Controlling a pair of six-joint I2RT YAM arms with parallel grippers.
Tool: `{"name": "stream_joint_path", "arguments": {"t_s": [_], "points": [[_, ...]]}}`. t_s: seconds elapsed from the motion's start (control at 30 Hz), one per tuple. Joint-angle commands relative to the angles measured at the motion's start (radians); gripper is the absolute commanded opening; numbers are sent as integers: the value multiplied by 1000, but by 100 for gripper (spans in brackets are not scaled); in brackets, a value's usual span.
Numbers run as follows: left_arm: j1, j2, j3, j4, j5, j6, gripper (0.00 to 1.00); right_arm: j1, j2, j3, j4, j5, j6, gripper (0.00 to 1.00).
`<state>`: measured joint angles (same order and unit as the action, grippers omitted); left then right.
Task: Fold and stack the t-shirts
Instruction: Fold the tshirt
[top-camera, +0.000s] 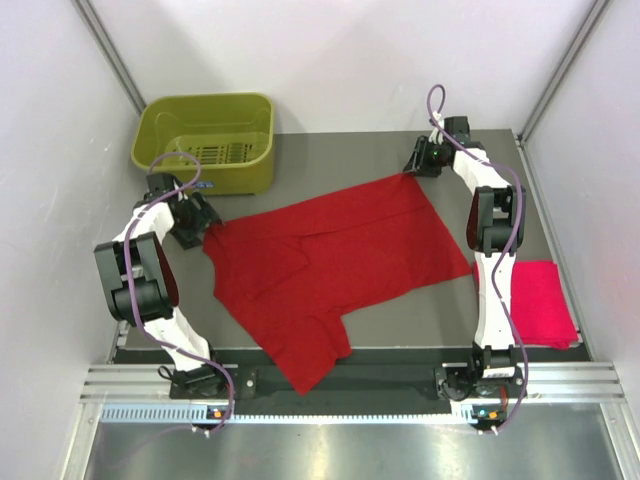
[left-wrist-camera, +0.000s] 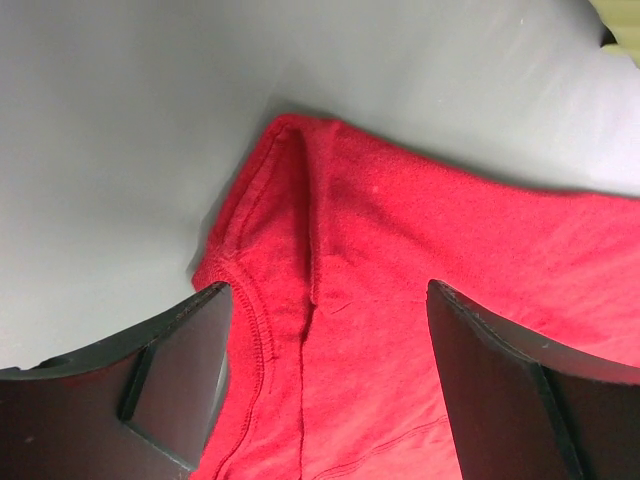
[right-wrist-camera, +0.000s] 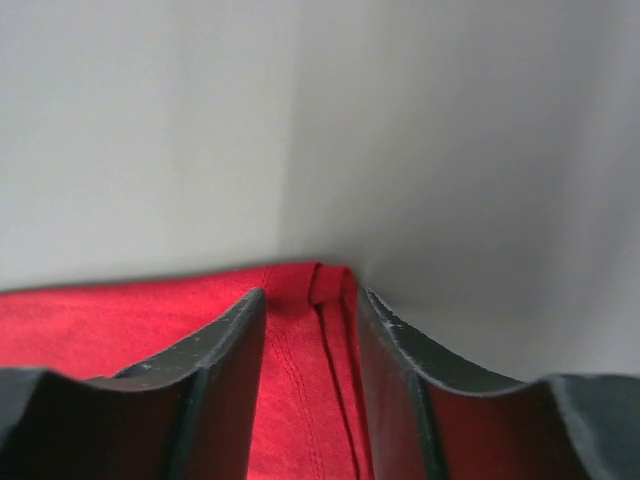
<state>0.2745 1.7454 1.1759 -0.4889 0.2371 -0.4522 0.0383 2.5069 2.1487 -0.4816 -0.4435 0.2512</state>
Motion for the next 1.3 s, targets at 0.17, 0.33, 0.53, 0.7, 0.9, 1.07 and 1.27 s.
{"name": "stream_joint_path", "arguments": {"t_s": [0.17, 0.33, 0.53, 0.7, 0.9, 1.07, 1.27], "points": [[8, 43, 42, 69, 47, -3, 83, 6, -25, 33, 8, -12, -15, 25], [8, 62, 60, 101, 53, 35, 85, 5, 7, 66, 40, -11, 26, 5], [8, 110, 106, 104, 56, 78, 86, 5, 18, 69, 89, -31, 69, 1], [8, 157, 137, 82, 44, 80, 79, 3, 24, 69, 120, -46, 103, 1], [8, 227, 151, 85, 61, 56, 39, -1, 41, 68, 159, -46, 152, 0], [8, 261, 165, 75, 15, 53, 0, -18, 38, 57, 169, -23, 175, 0], [9, 172, 96, 124, -122, 46, 0, -64, -23, -55, 235, 2, 189, 0]]}}
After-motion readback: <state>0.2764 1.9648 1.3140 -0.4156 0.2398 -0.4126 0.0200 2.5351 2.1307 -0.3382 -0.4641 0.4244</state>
